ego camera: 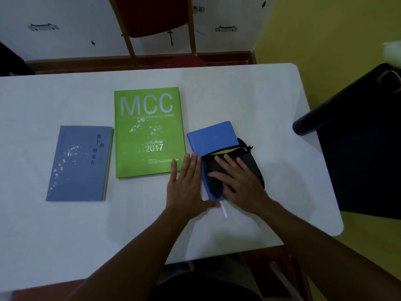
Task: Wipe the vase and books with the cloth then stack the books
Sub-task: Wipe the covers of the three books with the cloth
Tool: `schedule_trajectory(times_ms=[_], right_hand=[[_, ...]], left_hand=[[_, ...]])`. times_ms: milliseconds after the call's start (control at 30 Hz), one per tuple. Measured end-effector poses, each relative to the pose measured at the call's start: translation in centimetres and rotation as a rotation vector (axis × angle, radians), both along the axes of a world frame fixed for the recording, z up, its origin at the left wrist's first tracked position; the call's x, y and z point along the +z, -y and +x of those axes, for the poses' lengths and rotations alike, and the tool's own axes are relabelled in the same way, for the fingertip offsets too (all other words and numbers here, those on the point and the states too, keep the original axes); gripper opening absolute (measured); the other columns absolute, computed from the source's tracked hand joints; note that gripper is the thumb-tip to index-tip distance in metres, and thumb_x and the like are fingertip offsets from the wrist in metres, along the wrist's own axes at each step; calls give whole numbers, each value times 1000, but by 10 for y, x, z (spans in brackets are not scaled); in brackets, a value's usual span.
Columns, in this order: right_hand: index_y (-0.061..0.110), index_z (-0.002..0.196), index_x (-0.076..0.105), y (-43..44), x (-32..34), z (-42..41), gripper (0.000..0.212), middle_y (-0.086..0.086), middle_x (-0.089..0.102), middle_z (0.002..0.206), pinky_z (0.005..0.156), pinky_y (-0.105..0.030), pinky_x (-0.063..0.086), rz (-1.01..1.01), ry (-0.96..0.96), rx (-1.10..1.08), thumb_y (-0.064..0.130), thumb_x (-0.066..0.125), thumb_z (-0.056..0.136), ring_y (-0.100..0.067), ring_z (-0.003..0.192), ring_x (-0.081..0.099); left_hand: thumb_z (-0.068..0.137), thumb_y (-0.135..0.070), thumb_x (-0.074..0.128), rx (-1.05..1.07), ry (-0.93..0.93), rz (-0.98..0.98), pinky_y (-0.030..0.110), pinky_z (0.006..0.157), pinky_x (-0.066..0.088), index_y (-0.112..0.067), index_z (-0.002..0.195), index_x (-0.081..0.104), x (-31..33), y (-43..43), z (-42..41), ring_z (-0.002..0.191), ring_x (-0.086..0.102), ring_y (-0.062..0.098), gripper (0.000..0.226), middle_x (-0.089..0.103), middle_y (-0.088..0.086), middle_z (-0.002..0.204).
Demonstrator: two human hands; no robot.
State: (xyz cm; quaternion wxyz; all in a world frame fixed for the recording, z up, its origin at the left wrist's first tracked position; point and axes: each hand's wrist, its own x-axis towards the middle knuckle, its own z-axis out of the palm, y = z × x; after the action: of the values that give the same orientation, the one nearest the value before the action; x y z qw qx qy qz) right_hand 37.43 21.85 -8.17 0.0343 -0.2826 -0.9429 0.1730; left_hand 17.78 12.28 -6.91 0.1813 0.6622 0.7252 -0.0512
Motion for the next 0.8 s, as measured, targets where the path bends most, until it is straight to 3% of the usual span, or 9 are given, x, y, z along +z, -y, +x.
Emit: schedule_trajectory(times_ms=[133,233,367,467,600,700,800], right_hand=[[39,156,35,-46,3,-10,59,-1,17,171,121,-67,13,65,189,-136,37,40,97,-34,158,9],[43,159,24,-49,3,-49,63,2,7,173,121,-68,3,56,210,-209,51,33,97,-37,158,0],[38,158,31,-13,-1,-39,62,2,14,172,125,-62,9,31,128,-105,44,43,98,-34,158,6],[29,152,48,6,-5,1,60,0,30,167,126,-56,17,-20,-12,-63,26,55,92,-30,157,19],[18,142,59,-11,-6,17,57,-7,45,158,119,-60,31,-13,-46,-41,16,49,86,-34,150,35],[19,147,53,-53,0,-16,60,-8,39,162,118,-63,30,-49,22,-130,21,43,88,-39,151,30],[31,158,35,-73,3,-63,64,-1,23,170,121,-62,24,-26,112,-204,38,41,95,-37,156,15]], left_hand=[[61,-103,28,13,-1,-15,60,123,-4,-7,160,-5,-3,0,1,155,-12,31,141,-9,13,169],[60,-104,28,18,-16,-23,59,123,-3,-7,160,-6,-3,-1,1,155,-13,30,143,-11,14,168],[61,-105,25,-3,-8,-14,60,123,-2,-7,160,-5,-2,-1,0,155,-11,31,143,-9,16,168],[60,-106,24,-2,-8,-33,59,123,-4,-4,159,-8,-2,-2,-2,155,-14,29,145,-13,15,168],[61,-104,26,2,1,-37,58,124,-5,-4,158,-9,-3,-2,-1,155,-15,30,144,-13,15,168],[61,-104,25,10,1,-41,58,124,-5,-4,158,-11,-5,-2,0,154,-18,30,143,-16,15,167],[61,-104,24,4,-7,-70,57,124,-7,-4,157,-16,-6,-3,1,153,-22,30,144,-21,16,166]])
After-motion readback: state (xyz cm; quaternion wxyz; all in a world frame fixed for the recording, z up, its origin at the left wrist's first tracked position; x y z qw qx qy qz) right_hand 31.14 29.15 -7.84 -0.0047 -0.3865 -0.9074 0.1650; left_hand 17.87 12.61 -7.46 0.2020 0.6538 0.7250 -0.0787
